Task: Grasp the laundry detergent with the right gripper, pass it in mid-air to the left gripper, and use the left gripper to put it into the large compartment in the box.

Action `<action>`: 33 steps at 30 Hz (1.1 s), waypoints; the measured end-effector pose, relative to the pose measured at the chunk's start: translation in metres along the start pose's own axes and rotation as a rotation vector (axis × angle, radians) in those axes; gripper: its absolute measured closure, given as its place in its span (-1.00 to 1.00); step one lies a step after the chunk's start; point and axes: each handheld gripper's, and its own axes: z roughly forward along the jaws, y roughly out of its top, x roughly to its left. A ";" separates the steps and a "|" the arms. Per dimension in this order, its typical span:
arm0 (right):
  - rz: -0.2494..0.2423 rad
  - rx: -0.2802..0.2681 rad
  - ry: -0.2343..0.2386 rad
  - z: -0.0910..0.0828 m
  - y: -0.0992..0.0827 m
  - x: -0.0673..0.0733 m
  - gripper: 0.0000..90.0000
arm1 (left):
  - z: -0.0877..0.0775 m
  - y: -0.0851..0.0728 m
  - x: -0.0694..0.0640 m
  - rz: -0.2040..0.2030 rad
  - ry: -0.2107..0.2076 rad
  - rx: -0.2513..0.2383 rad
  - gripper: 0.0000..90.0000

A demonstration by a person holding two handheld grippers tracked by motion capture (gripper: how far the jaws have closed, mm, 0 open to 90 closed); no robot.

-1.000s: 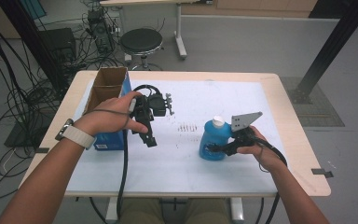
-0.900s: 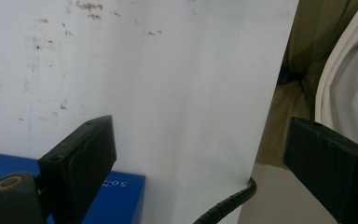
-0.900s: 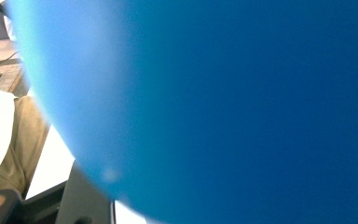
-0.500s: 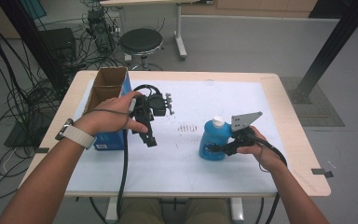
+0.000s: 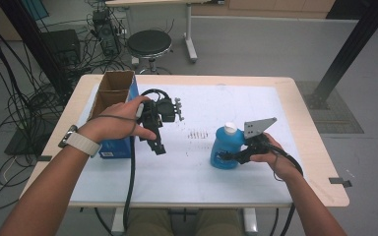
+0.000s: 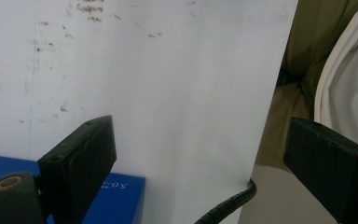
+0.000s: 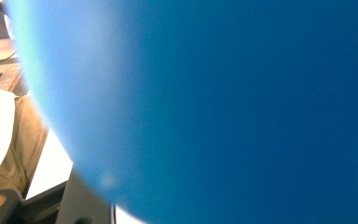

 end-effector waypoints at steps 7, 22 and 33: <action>-0.003 0.006 -0.002 0.000 0.001 0.000 -0.05 | -0.002 0.000 0.000 -0.002 0.003 0.001 -0.78; -0.030 0.010 0.040 -0.003 0.016 0.010 -0.05 | -0.019 0.007 -0.004 0.009 0.025 0.002 -0.78; -0.051 0.034 0.097 -0.001 0.048 0.023 -0.05 | -0.040 0.022 -0.010 0.025 0.041 0.032 -0.79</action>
